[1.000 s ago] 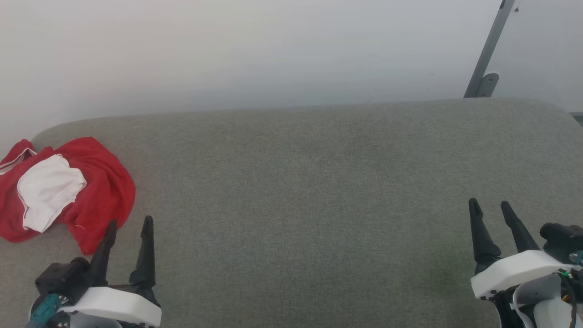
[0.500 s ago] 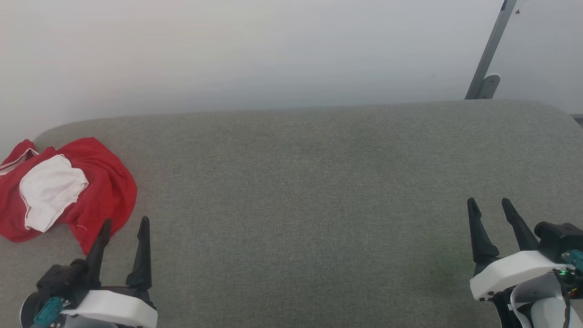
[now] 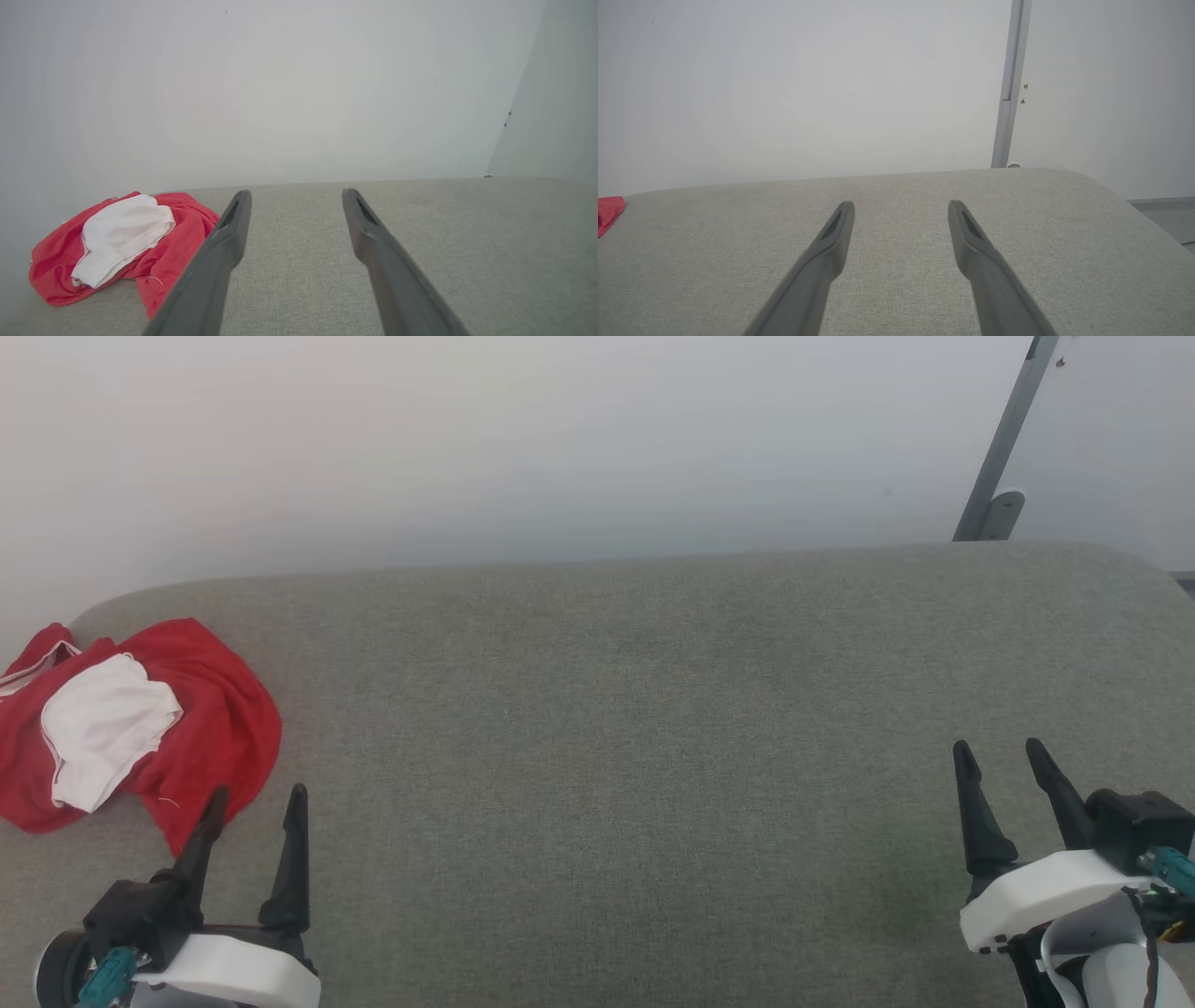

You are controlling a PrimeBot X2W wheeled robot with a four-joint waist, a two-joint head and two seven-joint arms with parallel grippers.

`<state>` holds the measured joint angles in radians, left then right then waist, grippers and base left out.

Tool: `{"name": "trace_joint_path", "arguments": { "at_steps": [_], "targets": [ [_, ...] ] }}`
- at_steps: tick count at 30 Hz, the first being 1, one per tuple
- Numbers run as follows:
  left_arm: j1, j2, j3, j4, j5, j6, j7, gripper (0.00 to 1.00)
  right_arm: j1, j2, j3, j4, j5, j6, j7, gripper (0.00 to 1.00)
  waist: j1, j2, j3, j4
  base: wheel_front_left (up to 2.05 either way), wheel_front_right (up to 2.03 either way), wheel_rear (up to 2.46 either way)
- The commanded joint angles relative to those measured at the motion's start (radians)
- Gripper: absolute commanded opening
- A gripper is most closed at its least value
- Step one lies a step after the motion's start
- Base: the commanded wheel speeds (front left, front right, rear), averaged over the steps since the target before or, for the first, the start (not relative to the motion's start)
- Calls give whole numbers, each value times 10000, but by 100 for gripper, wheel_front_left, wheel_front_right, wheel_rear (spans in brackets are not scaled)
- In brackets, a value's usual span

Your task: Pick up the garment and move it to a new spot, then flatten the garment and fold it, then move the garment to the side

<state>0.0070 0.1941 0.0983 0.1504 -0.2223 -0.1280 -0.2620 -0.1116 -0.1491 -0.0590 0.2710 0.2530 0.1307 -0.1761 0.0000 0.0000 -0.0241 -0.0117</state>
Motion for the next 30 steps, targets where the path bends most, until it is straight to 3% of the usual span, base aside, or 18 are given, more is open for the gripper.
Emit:
{"name": "trace_joint_path", "arguments": {
  "at_steps": [1, 14, 30],
  "targets": [
    [56, 40, 2, 18, 14, -31, -43, 100, -52, 13, 30, 37, -101, 0, -75, 100, 0, 0, -2, 0, 0, 0, 0],
    [-173, 114, -80, 455, -416, -34, -41, 100, -17, -52, 232, 38, 1, 0, -74, 100, 0, 0, -3, 270, 0, 0, 0],
    [-605, 594, 496, 1158, -1449, 106, 60, 100, -447, -166, 1577, 180, 145, 0, 122, 100, 0, 0, -281, 2449, 0, 0, 0]
  ]
}}
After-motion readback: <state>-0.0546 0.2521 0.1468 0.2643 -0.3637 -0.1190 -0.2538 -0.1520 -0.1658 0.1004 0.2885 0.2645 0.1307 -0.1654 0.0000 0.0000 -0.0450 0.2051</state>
